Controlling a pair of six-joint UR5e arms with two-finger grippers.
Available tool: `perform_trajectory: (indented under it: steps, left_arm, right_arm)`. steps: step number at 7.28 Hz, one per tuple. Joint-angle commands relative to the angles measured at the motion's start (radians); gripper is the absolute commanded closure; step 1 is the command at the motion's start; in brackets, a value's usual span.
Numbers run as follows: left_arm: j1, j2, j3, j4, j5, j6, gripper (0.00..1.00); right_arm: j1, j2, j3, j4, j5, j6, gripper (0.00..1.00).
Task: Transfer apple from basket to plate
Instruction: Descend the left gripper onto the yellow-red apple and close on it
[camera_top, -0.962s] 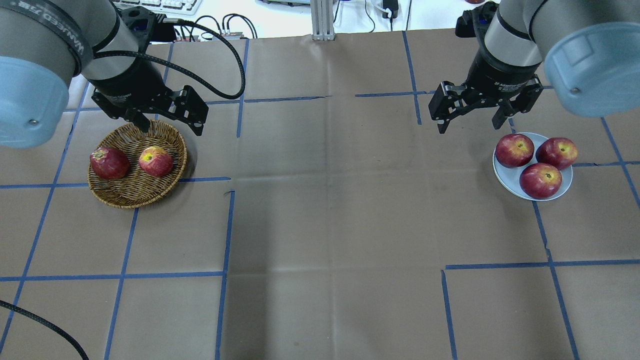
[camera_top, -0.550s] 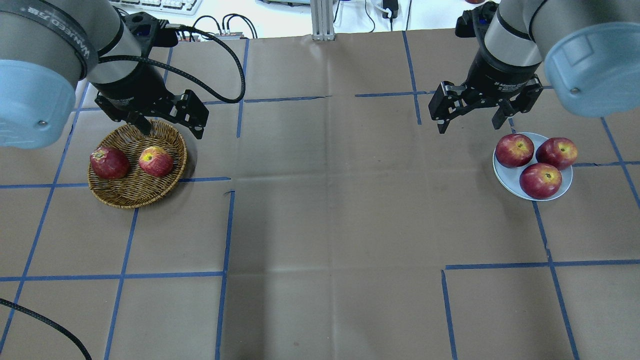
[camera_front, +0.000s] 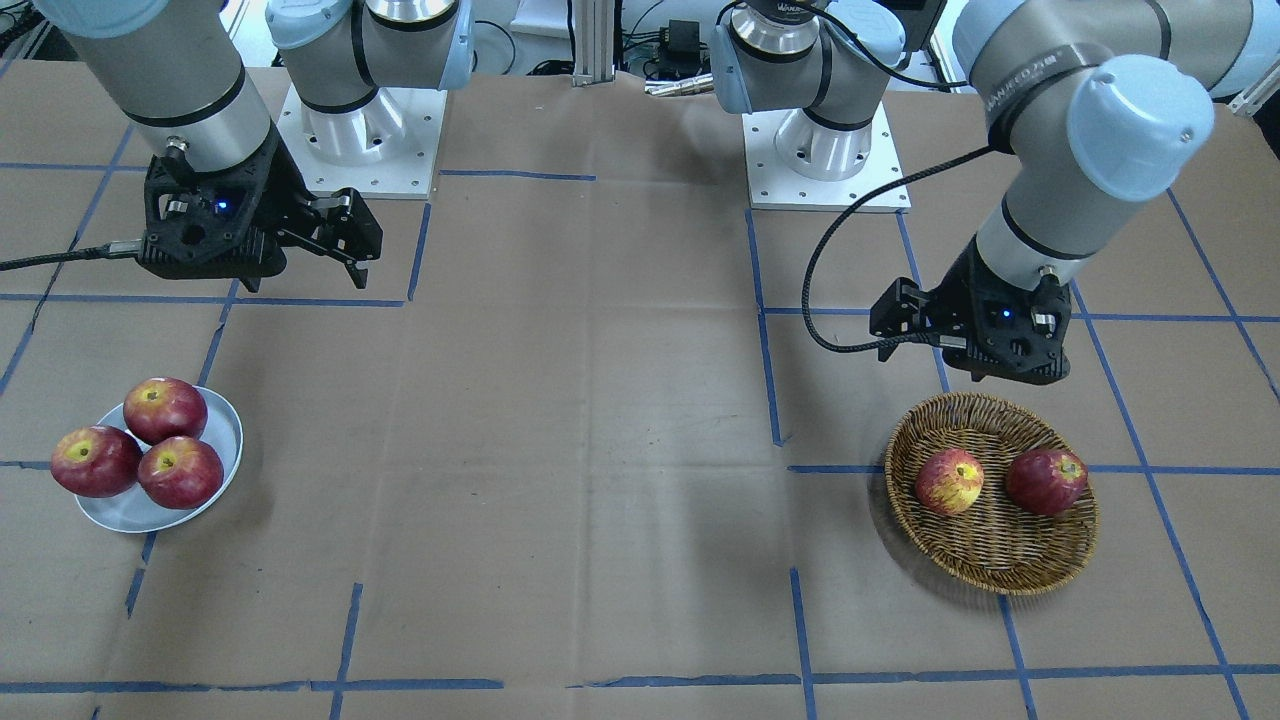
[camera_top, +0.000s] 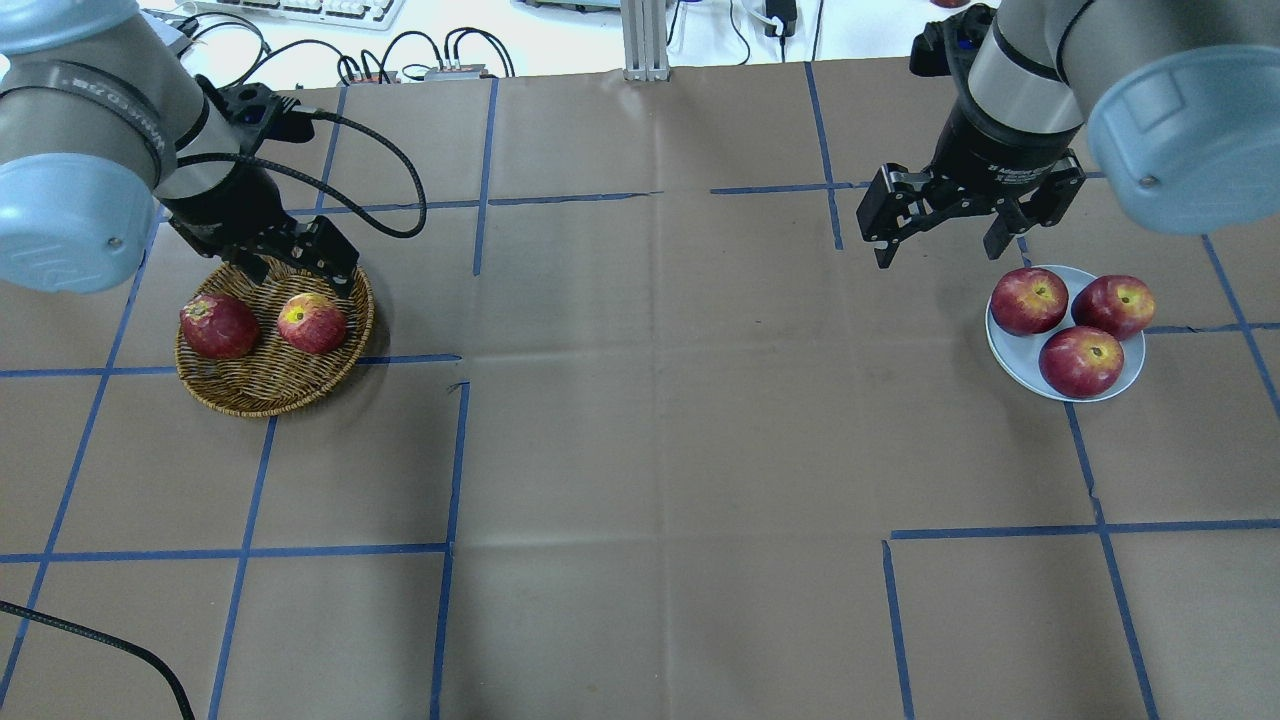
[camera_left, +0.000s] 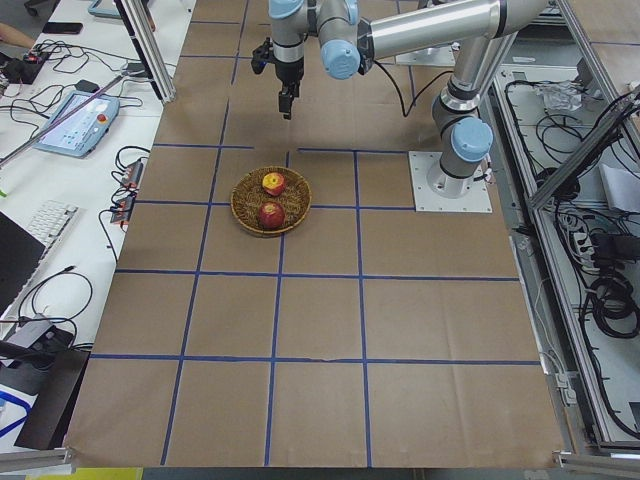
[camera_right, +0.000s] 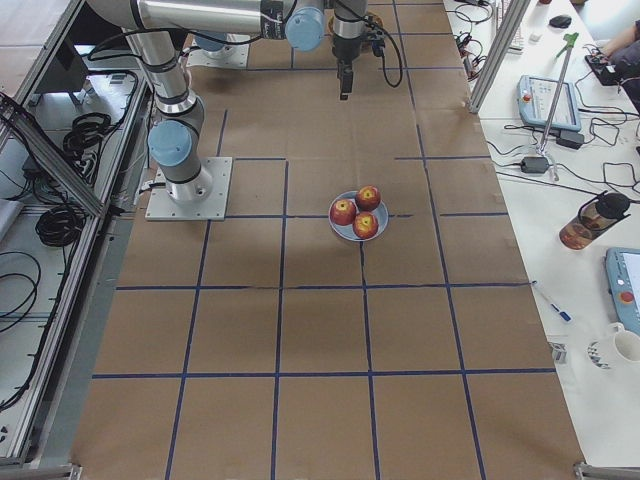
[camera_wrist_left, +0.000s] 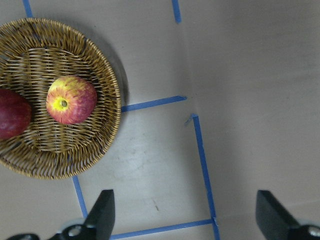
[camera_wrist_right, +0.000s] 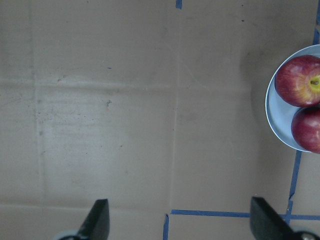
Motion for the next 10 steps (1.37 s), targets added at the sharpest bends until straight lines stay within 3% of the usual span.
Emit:
perform_trajectory:
  steps: [1, 2, 4, 10]
  left_arm:
    - [0.066, -0.100, -0.040, 0.144, -0.003, 0.079, 0.01]
    - [0.086, -0.147, -0.034, 0.172, -0.003, 0.080, 0.01]
    - [0.088, -0.241, -0.040, 0.346, -0.003, 0.088, 0.01]
    - [0.089, -0.311, -0.043, 0.350, -0.001, 0.083, 0.02]
  right_arm:
    - [0.000, -0.001, 0.000, 0.000, 0.000, 0.000, 0.00]
    - [0.000, -0.001, 0.000, 0.000, 0.000, 0.001, 0.00]
    - [0.000, -0.001, 0.000, 0.000, 0.000, -0.003, 0.00]
    - [-0.002, 0.001, 0.000, 0.000, 0.000, -0.003, 0.00]
